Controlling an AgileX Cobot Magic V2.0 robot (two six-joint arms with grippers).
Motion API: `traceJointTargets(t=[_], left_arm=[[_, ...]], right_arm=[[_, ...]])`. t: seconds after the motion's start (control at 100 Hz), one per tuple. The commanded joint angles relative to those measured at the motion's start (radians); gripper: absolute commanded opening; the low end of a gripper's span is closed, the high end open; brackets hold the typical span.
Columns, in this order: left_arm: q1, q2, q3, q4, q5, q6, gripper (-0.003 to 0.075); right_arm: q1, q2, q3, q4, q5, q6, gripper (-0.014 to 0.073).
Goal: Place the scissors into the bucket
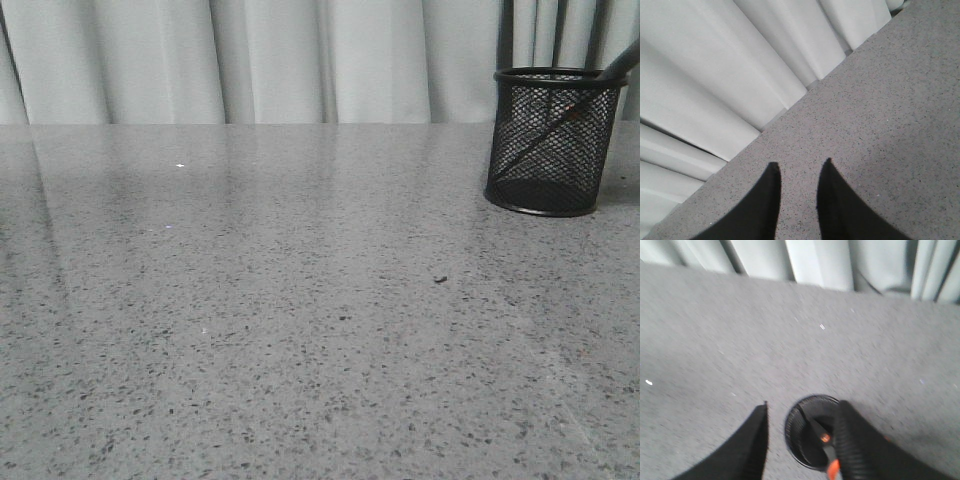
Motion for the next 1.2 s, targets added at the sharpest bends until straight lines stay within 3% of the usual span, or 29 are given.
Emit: traceJointTargets(t=[0.0, 0.1, 0.25, 0.36, 0.58, 0.75, 1.0, 1.19], left_arm=[[0.002, -0.017, -0.023, -0.031, -0.062, -0.014, -0.0004], [0.002, -0.019, -0.023, -0.050, -0.064, -0.054, -0.0020], [0.017, -0.037, 0.010, -0.069, -0.103, -0.108, -0.0021], [0.021, -0.103, 0.108, -0.097, -0.203, -0.110, -0.0021], [0.021, -0.364, 0.560, -0.141, -0.642, -0.128, -0.0021], [0.021, -0.588, 0.973, -0.175, -0.943, -0.128, -0.0020], [0.021, -0.898, 1.448, -0.201, -1.141, -0.128, -0.0020], [0.021, -1.129, 1.629, -0.294, -1.194, -0.128, -0.0020]], right_arm=[[-0.006, -0.047, -0.019, 0.093, -0.102, -0.030, 0.0081], [0.003, -0.085, 0.047, 0.179, -0.161, -0.111, -0.0078], [0.027, -0.171, 0.226, 0.253, -0.332, -0.220, -0.0067], [0.046, -0.266, 0.402, 0.318, -0.521, -0.317, -0.0067], [0.056, -0.442, 0.721, 0.359, -0.802, -0.369, -0.0069], [0.056, -0.594, 0.932, 0.359, -0.891, -0.409, -0.0069], [0.056, -0.877, 1.208, 0.359, -0.966, -0.417, -0.0069], [0.056, -1.051, 1.350, 0.359, -0.974, -0.417, -0.0069]])
